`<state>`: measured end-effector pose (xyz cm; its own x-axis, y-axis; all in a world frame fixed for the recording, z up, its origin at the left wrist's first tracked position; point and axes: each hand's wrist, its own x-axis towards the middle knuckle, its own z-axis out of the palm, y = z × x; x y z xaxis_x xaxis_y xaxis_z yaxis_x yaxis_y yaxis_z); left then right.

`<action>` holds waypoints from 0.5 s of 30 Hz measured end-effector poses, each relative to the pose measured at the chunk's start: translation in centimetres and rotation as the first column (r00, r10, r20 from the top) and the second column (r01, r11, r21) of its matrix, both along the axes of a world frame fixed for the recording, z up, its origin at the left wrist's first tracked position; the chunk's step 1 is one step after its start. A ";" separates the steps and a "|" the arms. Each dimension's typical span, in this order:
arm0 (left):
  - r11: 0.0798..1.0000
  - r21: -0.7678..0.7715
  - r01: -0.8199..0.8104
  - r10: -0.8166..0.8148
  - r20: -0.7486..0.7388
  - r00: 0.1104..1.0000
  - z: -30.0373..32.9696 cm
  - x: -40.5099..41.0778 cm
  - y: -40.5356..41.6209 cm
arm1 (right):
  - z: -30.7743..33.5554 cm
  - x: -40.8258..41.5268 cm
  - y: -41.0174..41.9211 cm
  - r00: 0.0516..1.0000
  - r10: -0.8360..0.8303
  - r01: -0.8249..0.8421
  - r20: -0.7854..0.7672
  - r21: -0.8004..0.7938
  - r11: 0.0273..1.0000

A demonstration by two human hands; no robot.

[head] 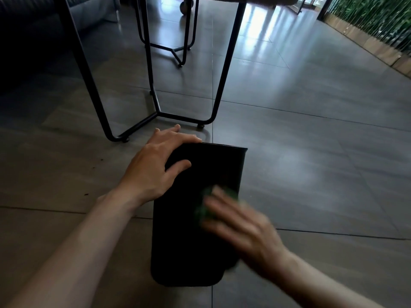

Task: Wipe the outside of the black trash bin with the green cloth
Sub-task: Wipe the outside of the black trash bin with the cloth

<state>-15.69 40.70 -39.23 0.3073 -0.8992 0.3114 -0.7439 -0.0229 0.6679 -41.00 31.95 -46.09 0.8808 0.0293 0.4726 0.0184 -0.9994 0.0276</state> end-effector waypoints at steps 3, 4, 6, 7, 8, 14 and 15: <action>1.000 -0.005 -0.010 0.010 0.007 1.000 0.1 0.0 -0.1 | 4.2 4.0 -3.1 0.919 -0.315 0.275 0.239 0.186 0.943; 1.000 -0.004 -0.016 0.016 0.009 1.000 0.2 0.1 -0.1 | 4.3 4.5 -3.2 0.906 -0.343 0.299 0.249 0.200 0.933; 1.000 -0.004 -0.025 0.025 0.003 1.000 0.3 0.2 -0.2 | 2.4 3.4 -2.3 0.943 -0.262 0.240 0.206 0.124 0.963; 1.000 -0.002 -0.026 0.026 0.000 1.000 0.3 0.2 -0.2 | 0.7 2.0 -1.3 0.975 -0.172 0.163 0.141 0.072 0.984; 1.000 -0.001 -0.026 0.026 0.000 1.000 0.2 0.2 0.0 | -1.0 0.4 0.0 0.996 -0.072 0.071 0.050 0.021 0.997; 1.000 -0.012 -0.020 0.020 -0.009 1.000 0.1 0.0 -0.2 | -2.8 -3.3 1.9 0.989 0.050 -0.066 -0.142 -0.108 0.992; 1.000 -0.011 -0.023 0.023 -0.009 1.000 0.1 0.0 -0.2 | -1.3 -2.0 0.9 0.998 -0.037 0.036 -0.052 -0.029 0.999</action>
